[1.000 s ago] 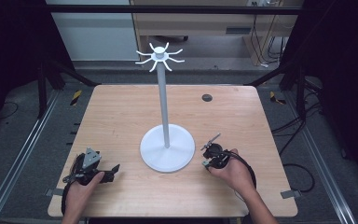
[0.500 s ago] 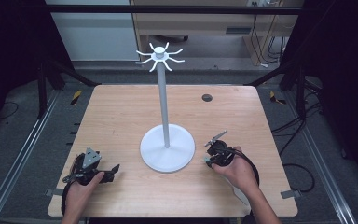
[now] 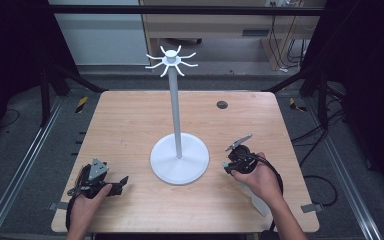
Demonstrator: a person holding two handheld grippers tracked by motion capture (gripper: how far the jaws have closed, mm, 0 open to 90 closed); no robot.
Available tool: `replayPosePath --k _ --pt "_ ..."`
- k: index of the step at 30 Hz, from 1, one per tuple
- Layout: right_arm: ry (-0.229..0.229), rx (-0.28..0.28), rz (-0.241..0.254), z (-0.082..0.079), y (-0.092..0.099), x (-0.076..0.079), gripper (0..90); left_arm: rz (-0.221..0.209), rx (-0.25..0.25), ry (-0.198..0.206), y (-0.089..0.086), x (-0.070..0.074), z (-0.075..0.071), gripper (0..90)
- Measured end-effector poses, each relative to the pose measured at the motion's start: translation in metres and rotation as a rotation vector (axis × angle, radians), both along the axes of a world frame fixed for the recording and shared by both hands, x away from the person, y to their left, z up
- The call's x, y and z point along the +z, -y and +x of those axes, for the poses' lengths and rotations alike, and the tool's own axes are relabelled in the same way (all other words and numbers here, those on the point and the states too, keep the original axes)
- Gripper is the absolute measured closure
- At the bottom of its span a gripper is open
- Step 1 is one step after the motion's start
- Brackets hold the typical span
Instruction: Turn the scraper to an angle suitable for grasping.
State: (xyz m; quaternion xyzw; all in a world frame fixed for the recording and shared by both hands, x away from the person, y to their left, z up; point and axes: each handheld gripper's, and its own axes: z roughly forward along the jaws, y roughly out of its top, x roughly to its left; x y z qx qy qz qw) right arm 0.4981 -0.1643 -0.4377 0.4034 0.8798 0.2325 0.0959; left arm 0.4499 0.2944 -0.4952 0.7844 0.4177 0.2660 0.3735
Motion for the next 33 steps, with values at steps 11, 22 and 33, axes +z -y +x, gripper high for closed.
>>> replayPosePath --k 11,22,33 --pt "0.036 -0.022 0.024 0.001 0.009 0.015 74.5 -0.003 0.003 0.000 -0.001 0.000 0.000 3.0" --pt "0.065 -0.021 0.041 0.002 0.015 0.029 74.5 0.000 0.001 -0.001 -0.001 0.000 0.000 3.0" --pt "0.085 -0.029 0.060 0.003 0.017 0.037 74.6 -0.002 0.002 -0.001 -0.001 0.000 0.000 3.0"
